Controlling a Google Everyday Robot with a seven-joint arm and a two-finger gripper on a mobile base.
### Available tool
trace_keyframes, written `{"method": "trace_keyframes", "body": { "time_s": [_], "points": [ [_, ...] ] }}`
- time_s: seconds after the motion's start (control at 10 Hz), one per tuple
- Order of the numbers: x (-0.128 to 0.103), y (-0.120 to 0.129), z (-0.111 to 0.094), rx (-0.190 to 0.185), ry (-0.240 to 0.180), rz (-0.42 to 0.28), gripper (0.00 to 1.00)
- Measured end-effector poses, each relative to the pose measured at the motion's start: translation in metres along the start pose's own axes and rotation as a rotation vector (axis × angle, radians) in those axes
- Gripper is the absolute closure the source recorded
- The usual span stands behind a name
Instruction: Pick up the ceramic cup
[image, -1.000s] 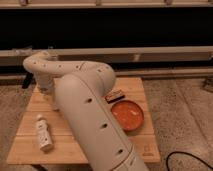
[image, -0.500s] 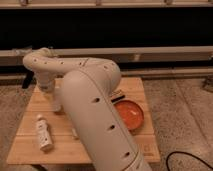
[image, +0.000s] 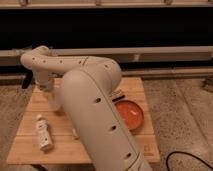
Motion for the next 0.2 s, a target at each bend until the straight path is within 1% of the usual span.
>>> {"method": "trace_keyframes", "body": {
  "time_s": [0.1,0.2],
  "points": [
    [-0.0005,0.0017,-0.0035,0.002,-0.001,-0.004,0.67],
    [-0.0021,0.0026,-0.0090,0.004,-0.004,-0.007,0.69]
  ]
}}
